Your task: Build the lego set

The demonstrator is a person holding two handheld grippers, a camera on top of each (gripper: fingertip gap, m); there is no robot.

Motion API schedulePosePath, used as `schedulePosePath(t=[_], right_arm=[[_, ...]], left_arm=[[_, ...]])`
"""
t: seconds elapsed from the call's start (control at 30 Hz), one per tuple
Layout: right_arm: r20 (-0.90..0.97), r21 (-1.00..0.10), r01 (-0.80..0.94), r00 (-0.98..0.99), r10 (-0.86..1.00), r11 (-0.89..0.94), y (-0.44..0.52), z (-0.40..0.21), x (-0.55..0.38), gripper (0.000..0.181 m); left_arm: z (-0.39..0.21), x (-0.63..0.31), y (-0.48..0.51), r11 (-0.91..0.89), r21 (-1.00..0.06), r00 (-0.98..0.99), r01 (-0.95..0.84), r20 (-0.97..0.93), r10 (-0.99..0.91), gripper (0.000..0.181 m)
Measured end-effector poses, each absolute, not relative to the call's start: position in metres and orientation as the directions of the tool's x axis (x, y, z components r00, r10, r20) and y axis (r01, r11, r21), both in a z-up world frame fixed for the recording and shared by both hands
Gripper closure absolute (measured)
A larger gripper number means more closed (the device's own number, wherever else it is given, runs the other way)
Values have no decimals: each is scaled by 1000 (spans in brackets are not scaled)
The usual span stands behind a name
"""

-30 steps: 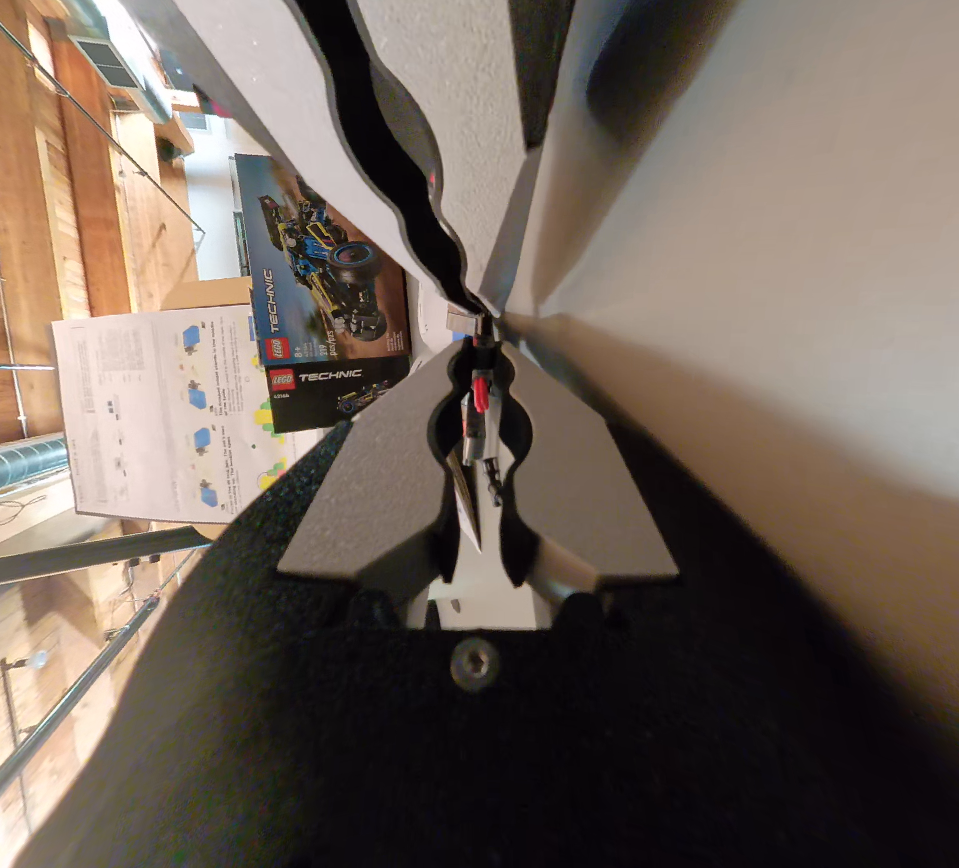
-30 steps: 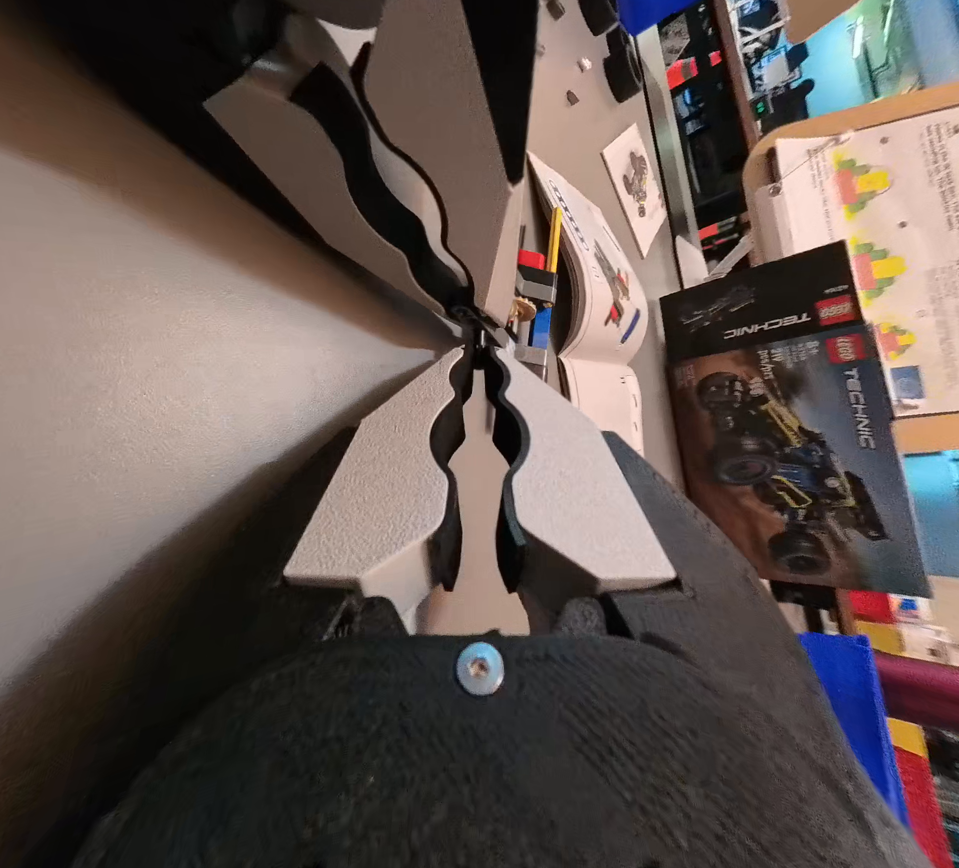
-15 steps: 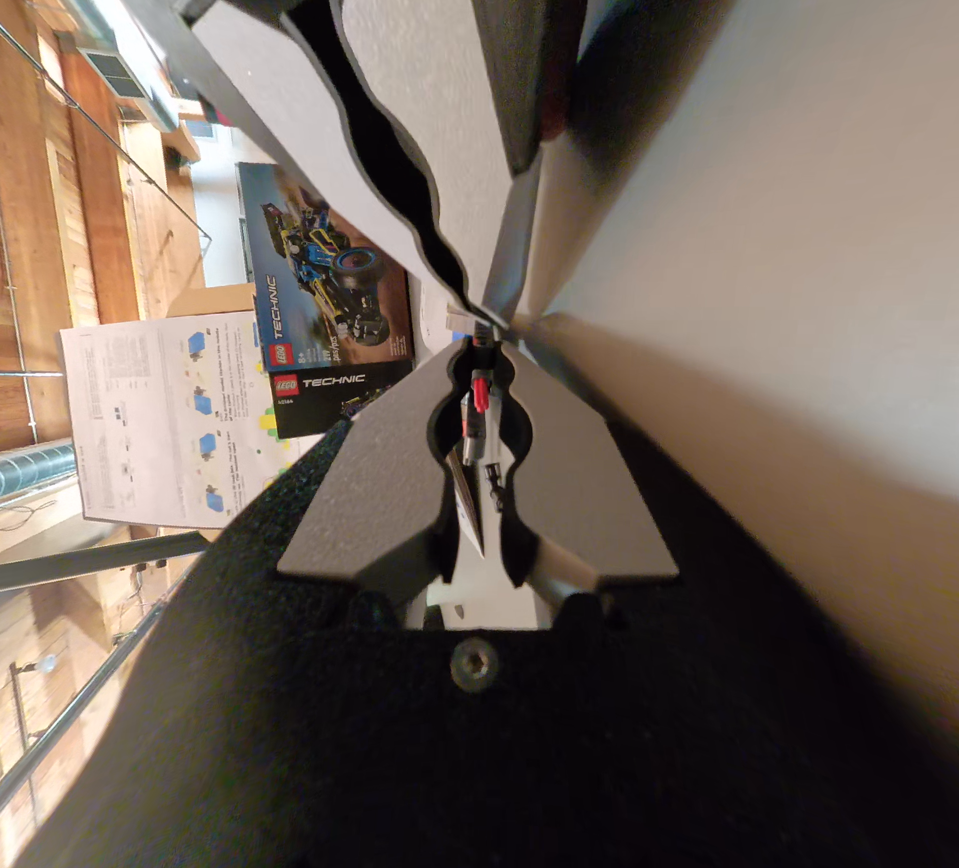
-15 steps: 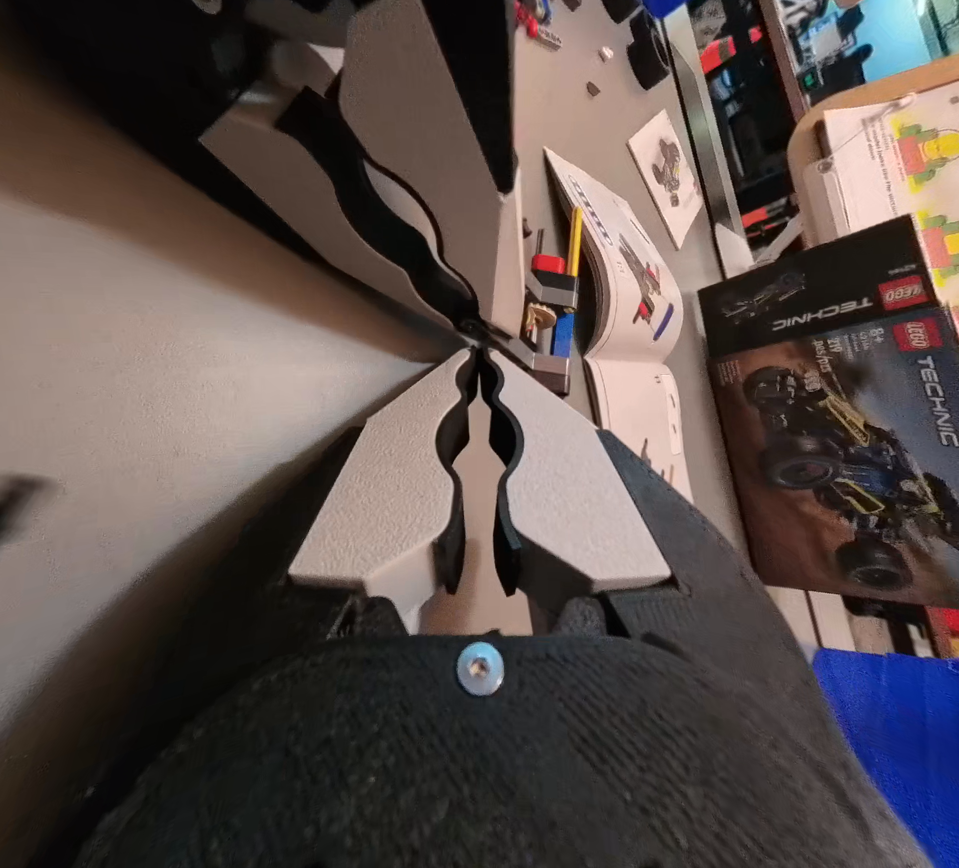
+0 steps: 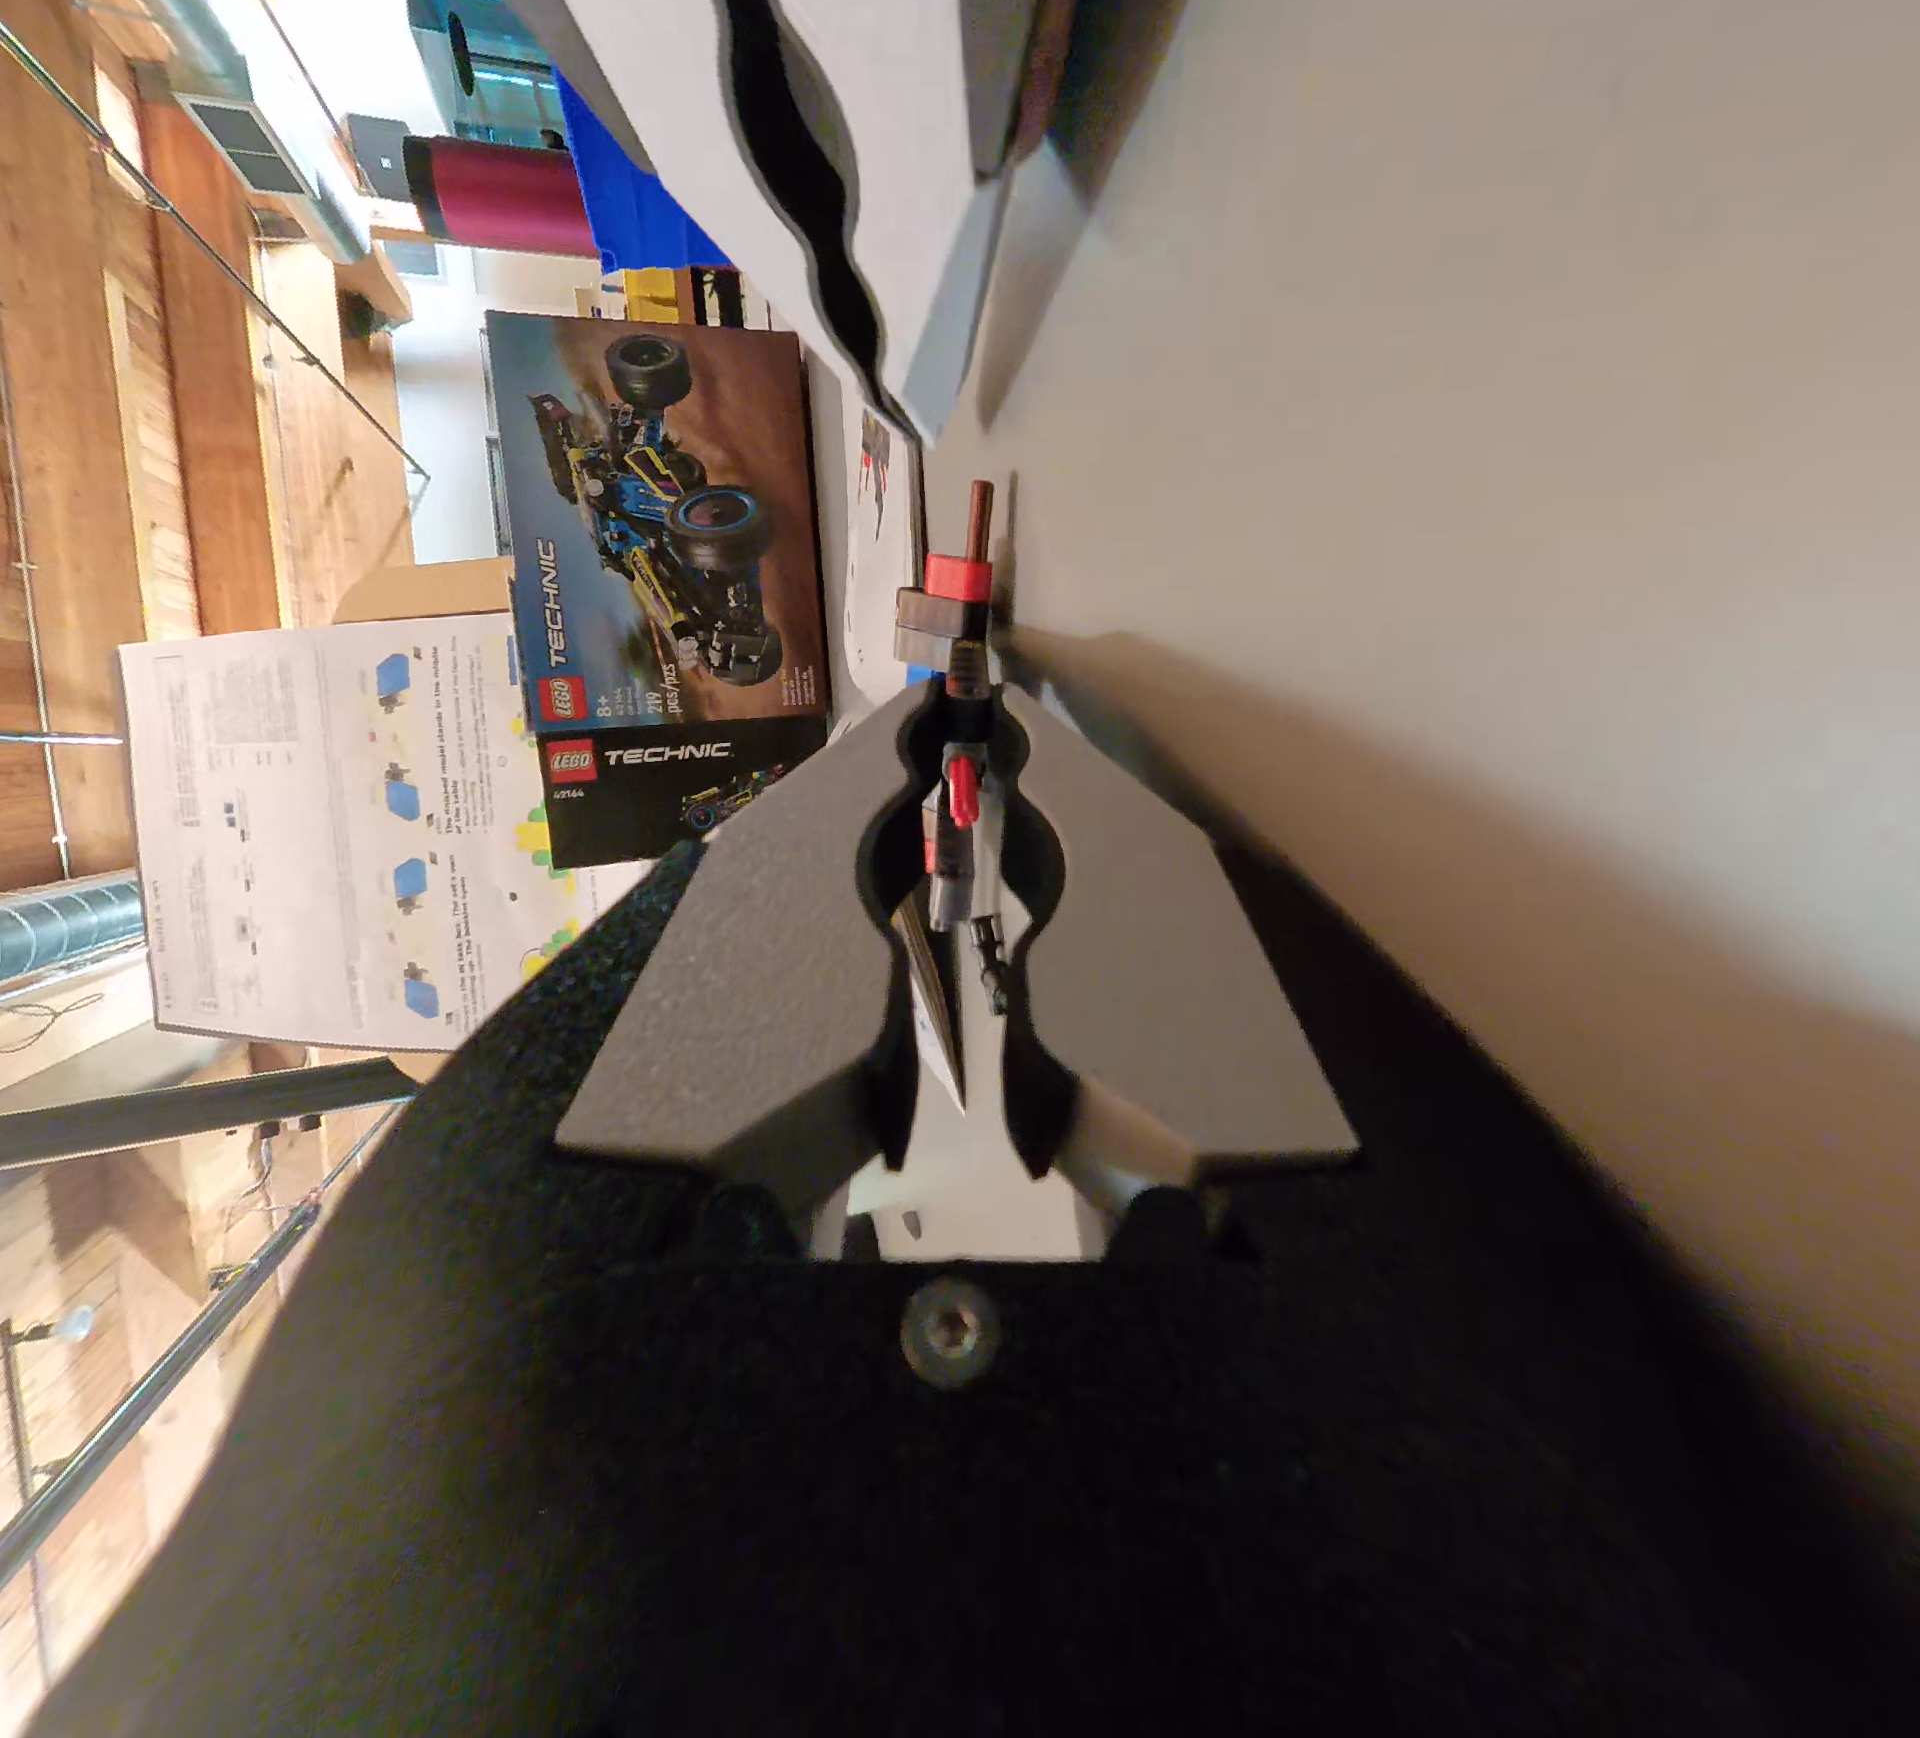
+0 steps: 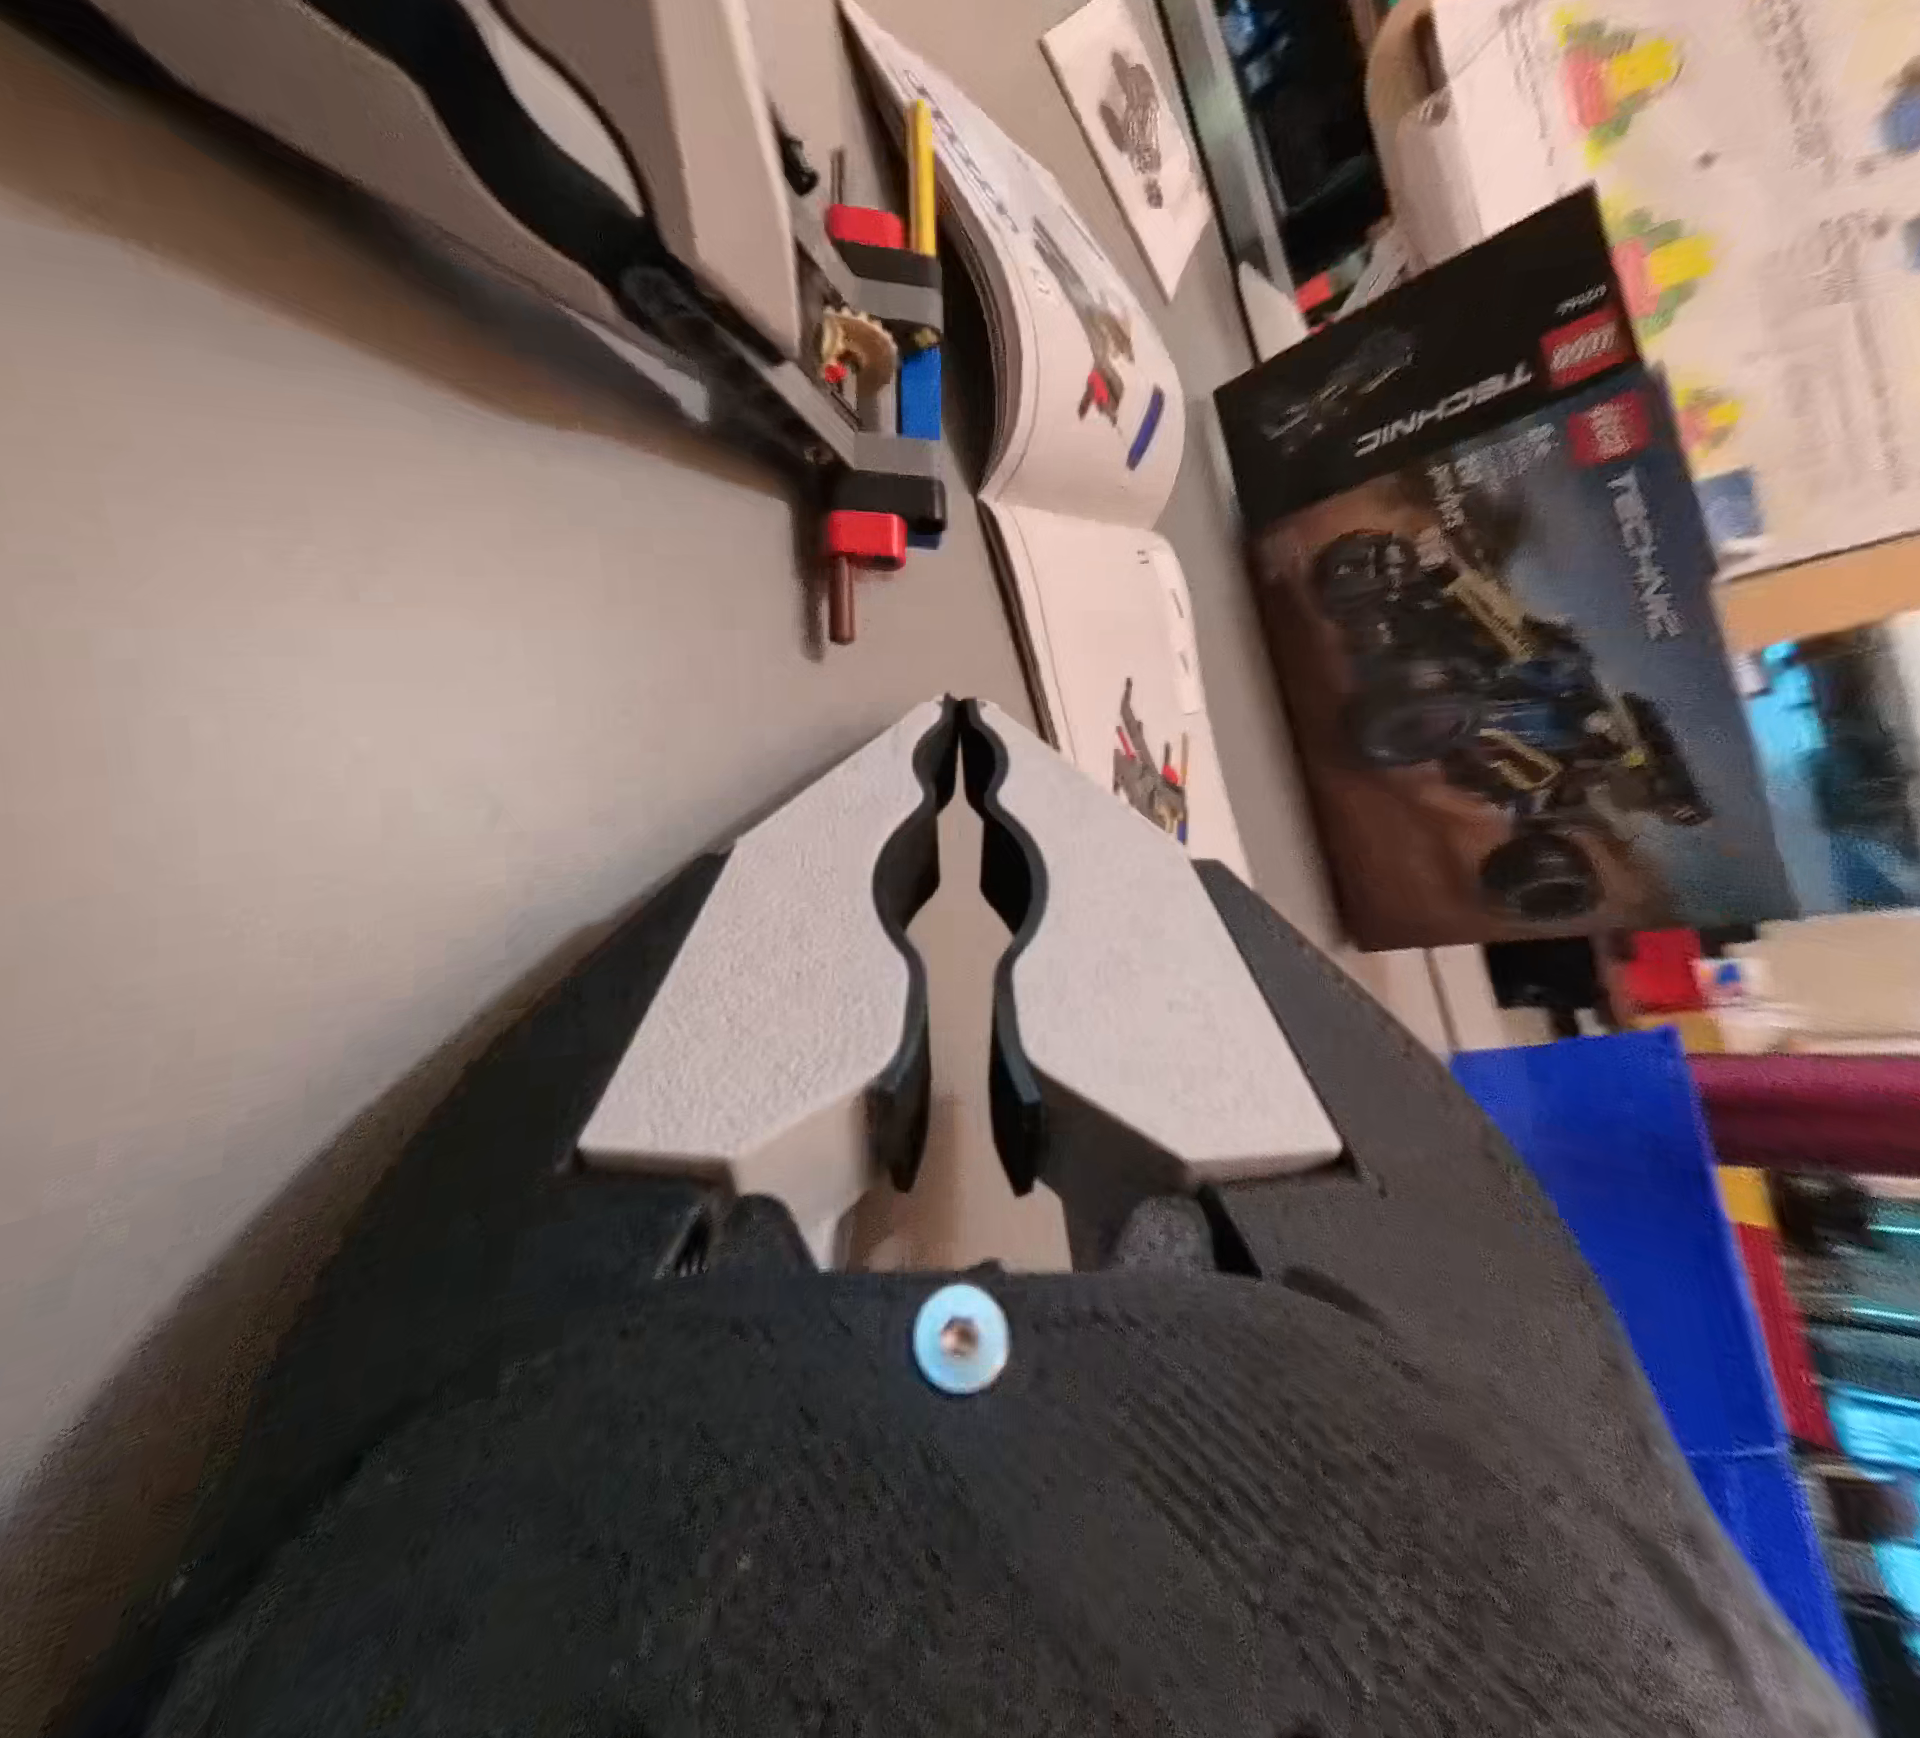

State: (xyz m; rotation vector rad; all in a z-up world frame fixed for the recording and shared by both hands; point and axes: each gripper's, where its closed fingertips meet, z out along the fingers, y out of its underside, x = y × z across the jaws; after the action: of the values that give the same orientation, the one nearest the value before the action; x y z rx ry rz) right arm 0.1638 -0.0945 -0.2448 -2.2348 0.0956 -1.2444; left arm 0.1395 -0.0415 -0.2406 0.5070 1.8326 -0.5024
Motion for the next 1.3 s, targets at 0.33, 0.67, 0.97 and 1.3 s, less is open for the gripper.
schedulePosePath(t=[0.33,0.67,0.97,1.3], right_arm=[[768,-513,331,589,-252,-792,-78,-243,151,181],[828,-439,160,453,-330,-884,-125,-243,123,181],[885,-351,59,348,-310,-935,-142,-244,148,181],[900,-339,48,309,-309,-940,-147,-242,152,181]], left_arm=[[-240,139,-46,780,-157,-330,605,-941,67,176],[-239,135,-48,751,-137,-308,646,-947,92,176],[-240,134,-52,739,-116,-303,664,-945,125,176],[-241,133,-54,720,-136,-302,681,-947,107,176]])
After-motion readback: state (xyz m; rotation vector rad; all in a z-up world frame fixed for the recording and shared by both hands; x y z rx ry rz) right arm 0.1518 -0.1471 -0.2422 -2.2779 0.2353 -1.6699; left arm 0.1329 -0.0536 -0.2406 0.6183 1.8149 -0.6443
